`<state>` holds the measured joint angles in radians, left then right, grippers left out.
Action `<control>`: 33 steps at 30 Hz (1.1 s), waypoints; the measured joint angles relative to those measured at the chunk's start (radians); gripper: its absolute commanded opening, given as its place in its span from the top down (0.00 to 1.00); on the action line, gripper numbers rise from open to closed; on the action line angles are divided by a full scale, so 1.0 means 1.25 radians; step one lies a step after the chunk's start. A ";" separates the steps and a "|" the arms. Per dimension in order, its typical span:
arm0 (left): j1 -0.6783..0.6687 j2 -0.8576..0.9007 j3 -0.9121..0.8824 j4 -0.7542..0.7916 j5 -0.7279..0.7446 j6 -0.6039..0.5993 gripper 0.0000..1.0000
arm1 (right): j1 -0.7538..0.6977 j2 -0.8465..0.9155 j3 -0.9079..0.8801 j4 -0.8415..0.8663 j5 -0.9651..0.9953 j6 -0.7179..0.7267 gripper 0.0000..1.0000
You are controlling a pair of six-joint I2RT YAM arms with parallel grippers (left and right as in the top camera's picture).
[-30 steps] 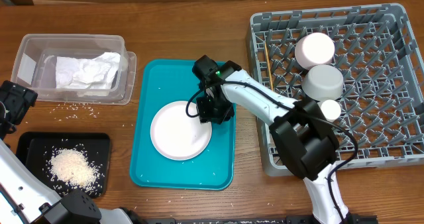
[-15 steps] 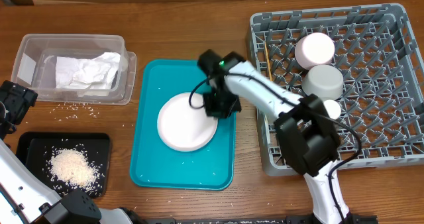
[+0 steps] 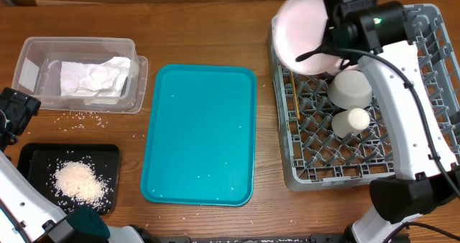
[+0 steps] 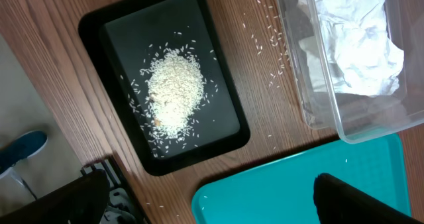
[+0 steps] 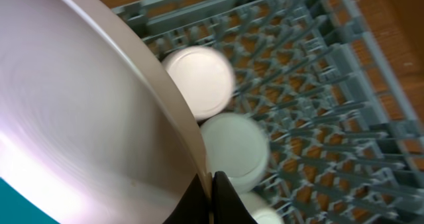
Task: Sort waste into correct bins and load items into the dishwasher
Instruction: 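Carry the plate to the rack's left side and stand it upright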
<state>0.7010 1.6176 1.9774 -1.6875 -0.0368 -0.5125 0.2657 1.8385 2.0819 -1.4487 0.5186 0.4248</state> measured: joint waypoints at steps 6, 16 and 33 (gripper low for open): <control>0.000 0.000 0.000 0.000 0.000 0.000 0.00 | -0.002 0.010 -0.116 0.138 0.187 0.023 0.96; 0.000 0.000 0.000 0.000 0.000 0.000 0.00 | 0.008 0.020 -0.273 0.235 0.261 0.030 0.96; 0.000 0.000 0.000 0.000 0.000 0.000 0.00 | 0.127 0.020 -0.233 0.139 0.172 0.033 0.28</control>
<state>0.7010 1.6176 1.9770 -1.6871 -0.0368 -0.5121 0.4244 1.8629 1.7901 -1.2747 0.7338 0.4660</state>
